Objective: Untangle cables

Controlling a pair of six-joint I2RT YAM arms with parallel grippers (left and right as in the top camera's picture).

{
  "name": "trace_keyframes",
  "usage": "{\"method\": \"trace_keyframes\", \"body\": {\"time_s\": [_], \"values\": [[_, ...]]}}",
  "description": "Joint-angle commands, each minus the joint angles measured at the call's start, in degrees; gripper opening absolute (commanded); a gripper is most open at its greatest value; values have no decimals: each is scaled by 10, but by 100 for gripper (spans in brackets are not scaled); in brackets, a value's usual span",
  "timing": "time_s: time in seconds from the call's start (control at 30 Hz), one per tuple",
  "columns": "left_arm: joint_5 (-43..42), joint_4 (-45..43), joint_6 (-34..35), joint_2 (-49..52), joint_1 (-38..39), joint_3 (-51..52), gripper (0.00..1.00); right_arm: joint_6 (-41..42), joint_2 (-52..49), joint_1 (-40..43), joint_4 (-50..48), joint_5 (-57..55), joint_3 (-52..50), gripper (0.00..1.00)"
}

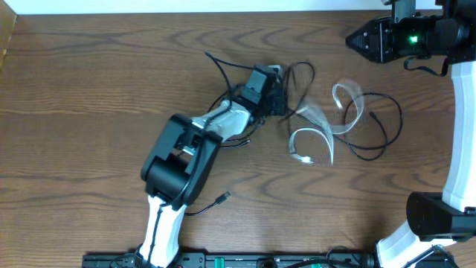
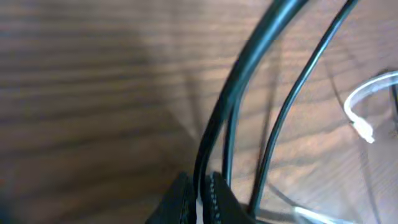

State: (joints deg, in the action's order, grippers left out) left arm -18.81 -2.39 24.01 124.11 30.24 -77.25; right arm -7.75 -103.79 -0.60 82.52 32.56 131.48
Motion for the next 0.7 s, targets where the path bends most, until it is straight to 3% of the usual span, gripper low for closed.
{"method": "trace_keyframes", "body": {"time_s": [0.0, 0.13, 0.37, 0.57, 0.67], "values": [[-2, 59, -42, -59, -11, 3, 7, -2, -14, 0, 1, -1, -3, 61], [-2, 146, -63, -102, -16, 3, 7, 0, -39, -2, 7, -1, -3, 73], [-2, 221, -62, -140, -26, 3, 7, -14, -103, -34, 72, -16, -3, 73], [-3, 245, -20, -143, -65, 3, 7, -15, -148, -67, 110, -61, -3, 73], [-37, 256, -21, -143, -93, 3, 8, -7, -172, -85, 112, -61, -3, 73]]}}
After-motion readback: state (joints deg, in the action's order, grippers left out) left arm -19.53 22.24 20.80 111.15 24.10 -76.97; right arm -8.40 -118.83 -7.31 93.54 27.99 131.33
